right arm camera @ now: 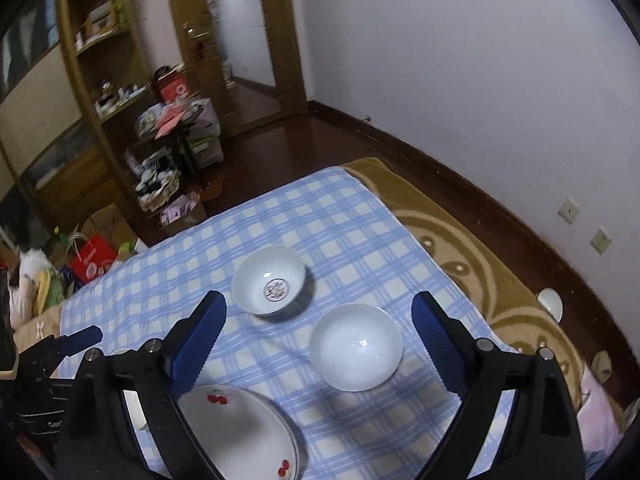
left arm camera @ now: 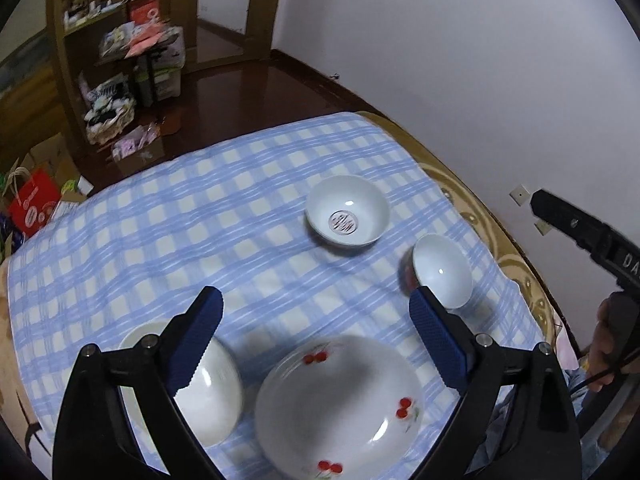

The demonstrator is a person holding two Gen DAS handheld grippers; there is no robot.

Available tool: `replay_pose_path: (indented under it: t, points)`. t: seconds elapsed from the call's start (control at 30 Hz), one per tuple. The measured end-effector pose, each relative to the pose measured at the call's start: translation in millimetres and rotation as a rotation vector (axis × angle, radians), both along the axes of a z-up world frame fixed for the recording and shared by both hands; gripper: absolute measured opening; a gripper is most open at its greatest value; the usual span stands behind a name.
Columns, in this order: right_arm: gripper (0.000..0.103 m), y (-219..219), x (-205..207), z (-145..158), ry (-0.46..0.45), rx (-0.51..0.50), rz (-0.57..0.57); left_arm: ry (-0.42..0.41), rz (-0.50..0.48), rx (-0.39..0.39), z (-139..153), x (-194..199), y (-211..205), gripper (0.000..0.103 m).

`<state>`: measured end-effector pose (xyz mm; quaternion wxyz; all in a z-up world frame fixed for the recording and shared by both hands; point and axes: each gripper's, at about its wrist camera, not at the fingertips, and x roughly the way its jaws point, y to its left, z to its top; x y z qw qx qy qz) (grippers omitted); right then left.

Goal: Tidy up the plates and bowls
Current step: 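Move both tools to a second plain white bowl and grip its opposite rims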

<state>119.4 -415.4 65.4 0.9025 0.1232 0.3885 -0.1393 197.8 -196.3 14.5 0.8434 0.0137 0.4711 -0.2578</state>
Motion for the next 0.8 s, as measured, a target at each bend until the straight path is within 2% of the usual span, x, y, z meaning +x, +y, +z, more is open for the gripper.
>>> replay_pose_path:
  t: [0.13,0.37,0.6,0.8]
  points:
    - [0.098,-18.9,-6.4,-12.7,-0.003,0.001,-0.044,-0.058,-0.005,0.046,-0.9,-2.8,-27.8,0.093]
    - [0.098,-47.8,-11.7,-32.5,0.025,0.011,-0.093,-0.005,-0.028,-0.005,-14.4,1.0,-61.5,0.093]
    - [0.098,-63.0,-5.7,-53.6,0.053,0.033,-0.112,-0.015,-0.067,0.043,-28.8,3.0,-97.7,0.093]
    - [0.098,-78.4,3.1,-72.8,0.073,0.048,-0.138,0.008,-0.077,0.059,-47.4,7.5,-120.3,0.093]
